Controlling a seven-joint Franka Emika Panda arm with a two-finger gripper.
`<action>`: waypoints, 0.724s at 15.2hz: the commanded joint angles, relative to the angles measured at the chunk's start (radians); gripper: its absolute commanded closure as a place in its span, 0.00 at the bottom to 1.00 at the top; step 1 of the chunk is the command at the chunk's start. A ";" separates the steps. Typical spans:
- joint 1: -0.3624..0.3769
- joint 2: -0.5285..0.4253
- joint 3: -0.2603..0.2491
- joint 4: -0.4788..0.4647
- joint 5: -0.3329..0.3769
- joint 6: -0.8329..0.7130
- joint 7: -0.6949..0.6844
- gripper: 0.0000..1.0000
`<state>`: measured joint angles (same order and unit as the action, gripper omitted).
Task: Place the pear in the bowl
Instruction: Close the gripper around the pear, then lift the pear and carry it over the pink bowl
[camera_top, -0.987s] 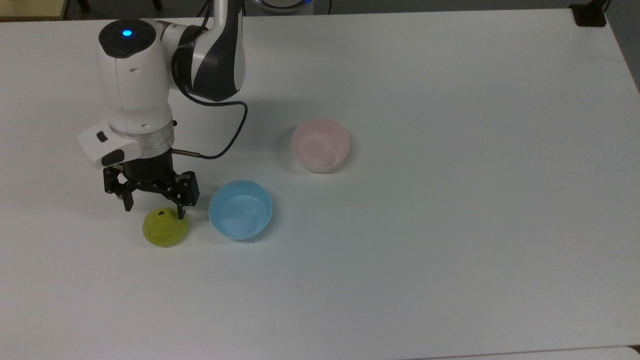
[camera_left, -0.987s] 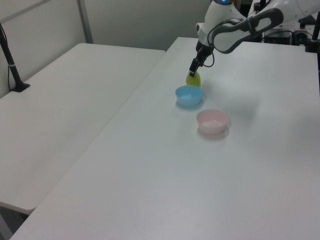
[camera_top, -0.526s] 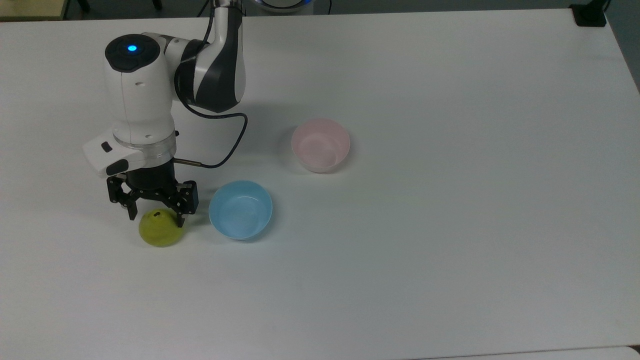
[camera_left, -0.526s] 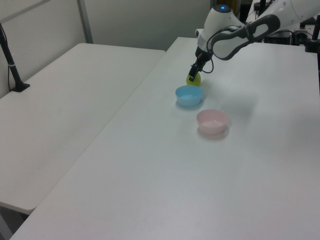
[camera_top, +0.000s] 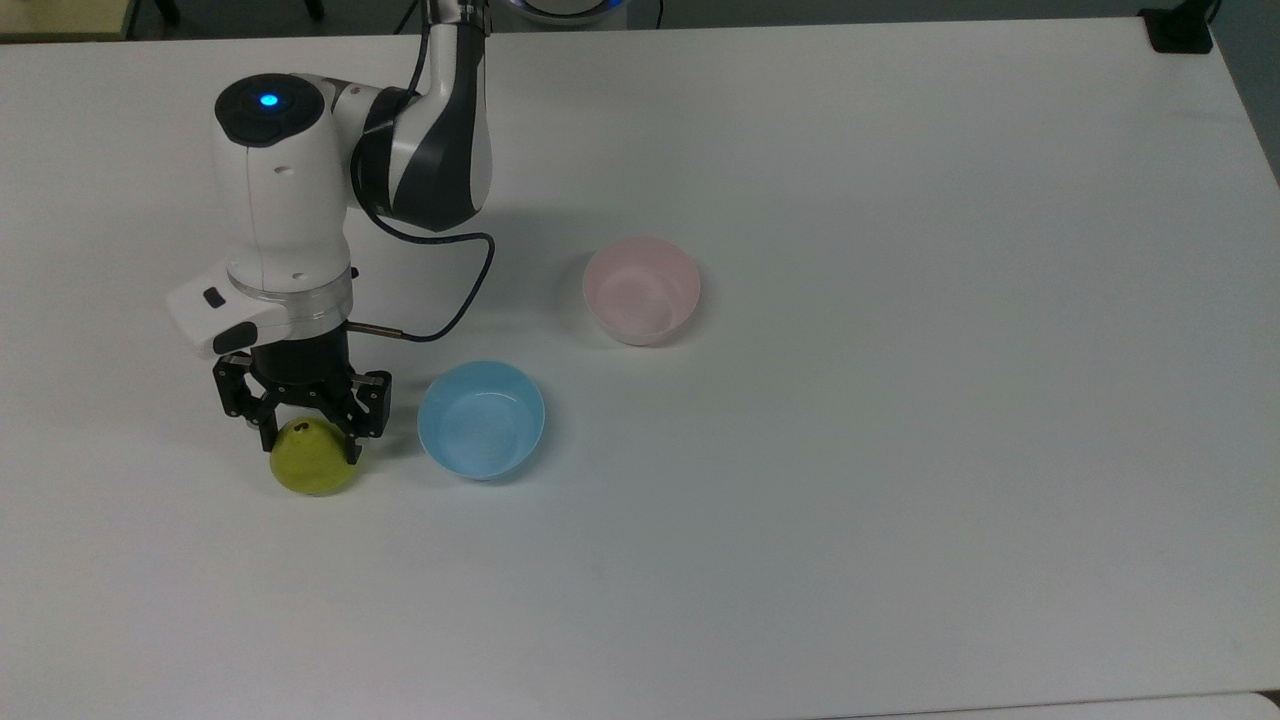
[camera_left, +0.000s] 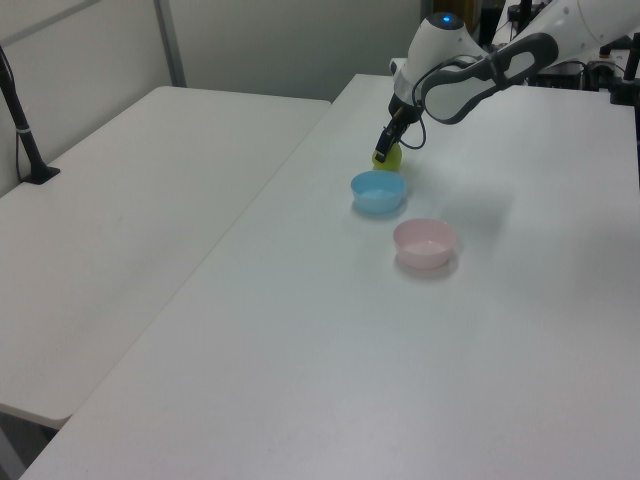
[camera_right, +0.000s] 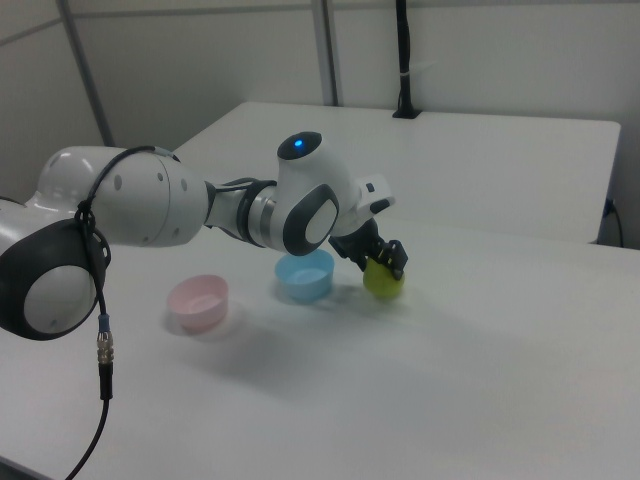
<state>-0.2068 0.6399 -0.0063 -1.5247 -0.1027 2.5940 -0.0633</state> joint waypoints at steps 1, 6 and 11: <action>0.003 -0.078 -0.008 -0.053 -0.018 0.006 -0.015 0.62; 0.004 -0.236 -0.008 -0.195 -0.028 -0.044 -0.029 0.62; 0.064 -0.383 0.002 -0.320 -0.028 -0.164 -0.018 0.62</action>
<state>-0.1972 0.3820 -0.0014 -1.7169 -0.1173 2.4883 -0.0753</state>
